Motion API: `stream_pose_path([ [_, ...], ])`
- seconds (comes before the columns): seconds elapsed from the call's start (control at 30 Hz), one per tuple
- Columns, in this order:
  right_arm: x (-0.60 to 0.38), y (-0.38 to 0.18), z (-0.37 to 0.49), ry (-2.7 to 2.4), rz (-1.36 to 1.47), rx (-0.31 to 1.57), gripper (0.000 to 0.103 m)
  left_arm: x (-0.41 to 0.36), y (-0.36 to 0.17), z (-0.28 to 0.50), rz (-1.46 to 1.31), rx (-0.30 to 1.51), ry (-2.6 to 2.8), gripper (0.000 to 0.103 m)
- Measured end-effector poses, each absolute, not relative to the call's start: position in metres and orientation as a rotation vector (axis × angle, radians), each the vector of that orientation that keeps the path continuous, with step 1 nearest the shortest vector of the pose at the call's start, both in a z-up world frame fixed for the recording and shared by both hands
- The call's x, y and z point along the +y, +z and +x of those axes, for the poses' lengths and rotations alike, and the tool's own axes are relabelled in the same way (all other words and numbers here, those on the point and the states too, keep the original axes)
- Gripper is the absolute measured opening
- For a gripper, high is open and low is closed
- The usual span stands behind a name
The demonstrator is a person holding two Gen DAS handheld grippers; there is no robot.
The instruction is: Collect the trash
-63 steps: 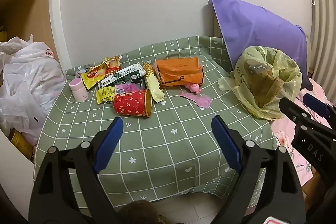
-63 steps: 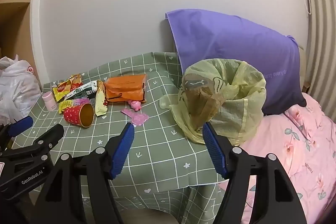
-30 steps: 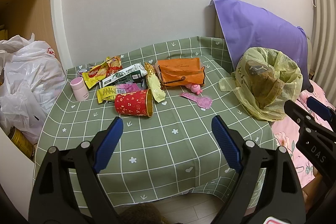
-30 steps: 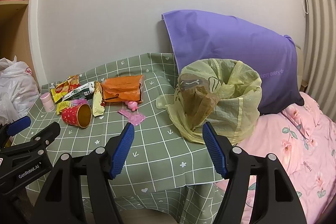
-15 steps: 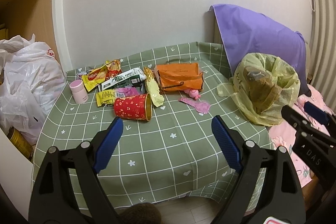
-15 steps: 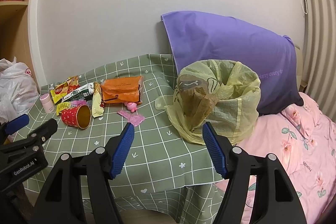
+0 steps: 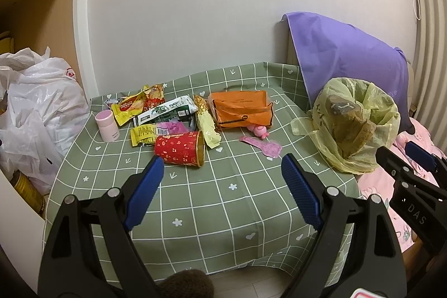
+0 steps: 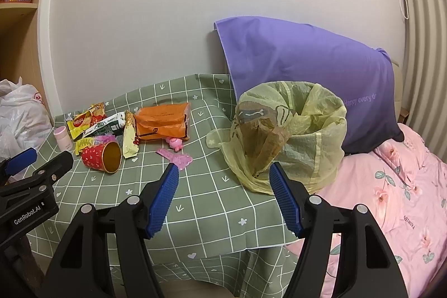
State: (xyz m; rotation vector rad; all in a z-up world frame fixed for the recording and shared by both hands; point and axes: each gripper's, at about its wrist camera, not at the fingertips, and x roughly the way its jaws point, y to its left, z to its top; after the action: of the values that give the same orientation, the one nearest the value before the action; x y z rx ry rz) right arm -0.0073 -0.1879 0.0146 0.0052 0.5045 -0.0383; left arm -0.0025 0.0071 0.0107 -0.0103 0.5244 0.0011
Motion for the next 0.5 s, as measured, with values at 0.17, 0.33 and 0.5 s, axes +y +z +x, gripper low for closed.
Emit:
stream_pose_path([
  [0.17, -0.1878, 0.014, -0.0082, -0.038, 0.005, 0.504, 0.064, 0.0067, 0.0103, -0.0024, -0.007, 0.526, -0.001, 0.082],
  [0.33, -0.1879, 0.0141, -0.0082, -0.037, 0.005, 0.505, 0.064, 0.0066, 0.0101, -0.0027, -0.008, 0.526, 0.0, 0.082],
  [0.5, -0.1882, 0.0141, -0.0082, -0.038, 0.006, 0.505, 0.064, 0.0067, 0.0103, -0.0027, -0.007, 0.526, -0.001, 0.082],
])
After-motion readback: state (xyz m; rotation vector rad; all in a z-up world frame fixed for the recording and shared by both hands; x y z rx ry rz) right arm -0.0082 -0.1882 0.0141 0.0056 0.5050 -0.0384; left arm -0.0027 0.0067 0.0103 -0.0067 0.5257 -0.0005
